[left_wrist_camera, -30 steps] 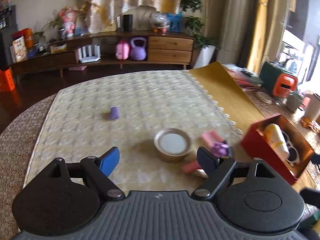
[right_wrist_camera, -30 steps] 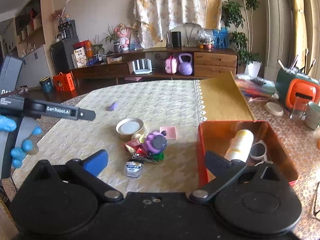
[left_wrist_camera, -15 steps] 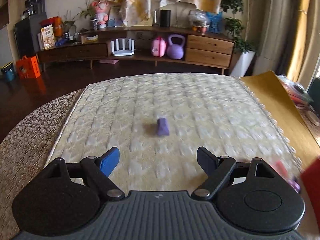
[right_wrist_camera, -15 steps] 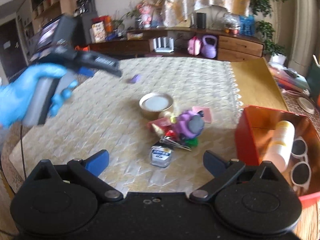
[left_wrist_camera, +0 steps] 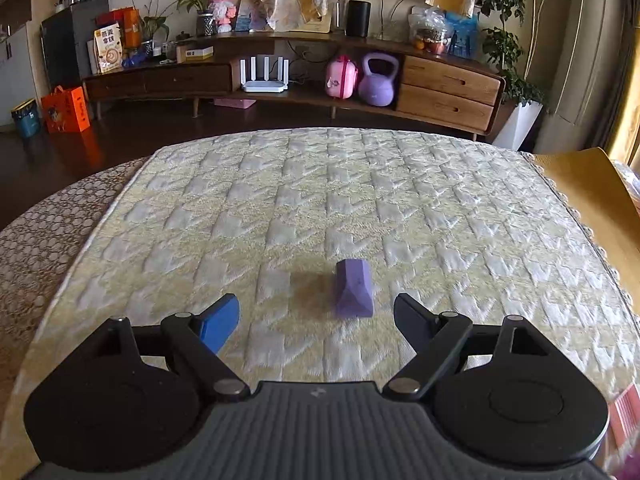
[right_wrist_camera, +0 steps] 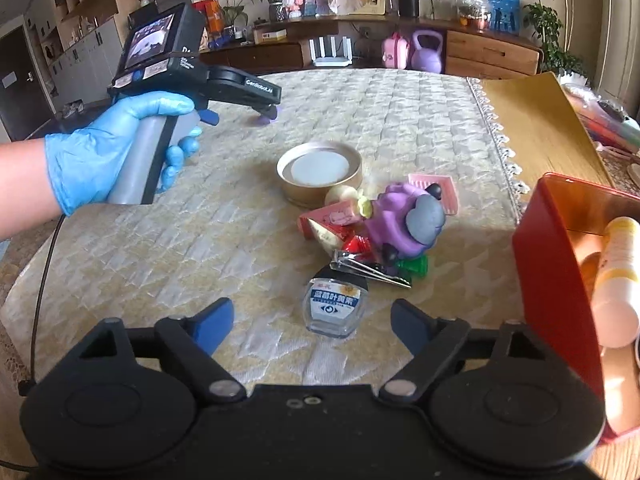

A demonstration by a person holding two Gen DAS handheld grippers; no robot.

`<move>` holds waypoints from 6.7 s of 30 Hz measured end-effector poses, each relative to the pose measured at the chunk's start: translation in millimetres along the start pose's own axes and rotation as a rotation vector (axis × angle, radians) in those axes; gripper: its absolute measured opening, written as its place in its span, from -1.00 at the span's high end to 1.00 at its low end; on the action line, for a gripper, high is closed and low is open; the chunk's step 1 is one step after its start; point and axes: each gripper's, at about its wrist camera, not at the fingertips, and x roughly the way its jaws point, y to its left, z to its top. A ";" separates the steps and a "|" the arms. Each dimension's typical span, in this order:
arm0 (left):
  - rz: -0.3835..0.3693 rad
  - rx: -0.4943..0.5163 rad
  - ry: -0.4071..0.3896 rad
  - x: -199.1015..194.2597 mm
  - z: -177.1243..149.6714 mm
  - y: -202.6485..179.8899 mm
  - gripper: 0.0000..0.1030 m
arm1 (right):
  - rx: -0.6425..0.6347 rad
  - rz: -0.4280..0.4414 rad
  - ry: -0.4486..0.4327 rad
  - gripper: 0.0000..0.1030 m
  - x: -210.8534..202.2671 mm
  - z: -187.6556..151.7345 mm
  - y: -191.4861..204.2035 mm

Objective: Organize rigid objects
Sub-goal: 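Grasp the purple block with the left tool while the right tool moves toward the glass jar, then grasp the small blue-labelled glass jar with the right tool while the left tool holds the block, then lower the purple block and glass jar into the red tin box and open both tools, then withdraw both tools from the box toward the round tin lid and purple toy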

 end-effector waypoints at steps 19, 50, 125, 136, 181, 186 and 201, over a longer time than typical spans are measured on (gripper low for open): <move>-0.015 0.128 -0.081 12.5 -7.4 -24.5 0.46 | -0.018 -0.049 0.005 -0.13 9.5 -1.5 3.9; -0.090 0.203 -0.015 -119.7 -59.6 -60.3 0.61 | 0.019 -0.067 -0.110 0.25 -67.5 -21.3 -6.8; -0.398 0.533 0.226 -176.0 -149.1 -350.1 0.61 | 0.152 -0.251 -0.042 0.25 -91.3 -28.9 -211.0; -0.380 0.555 0.255 -171.1 -145.4 -355.0 0.60 | 0.208 -0.232 -0.014 0.24 -85.7 -29.4 -220.2; -0.457 0.436 0.051 -269.4 -129.9 -249.5 -0.37 | 0.262 -0.178 -0.213 -0.45 -181.2 -36.5 -136.7; -0.439 0.422 0.045 -272.6 -128.9 -226.3 -0.37 | 0.238 -0.182 -0.229 -0.61 -184.9 -36.3 -121.3; -0.378 0.315 0.008 -267.8 -120.8 -158.6 -0.67 | 0.135 -0.113 -0.235 -0.96 -171.5 -31.3 -76.2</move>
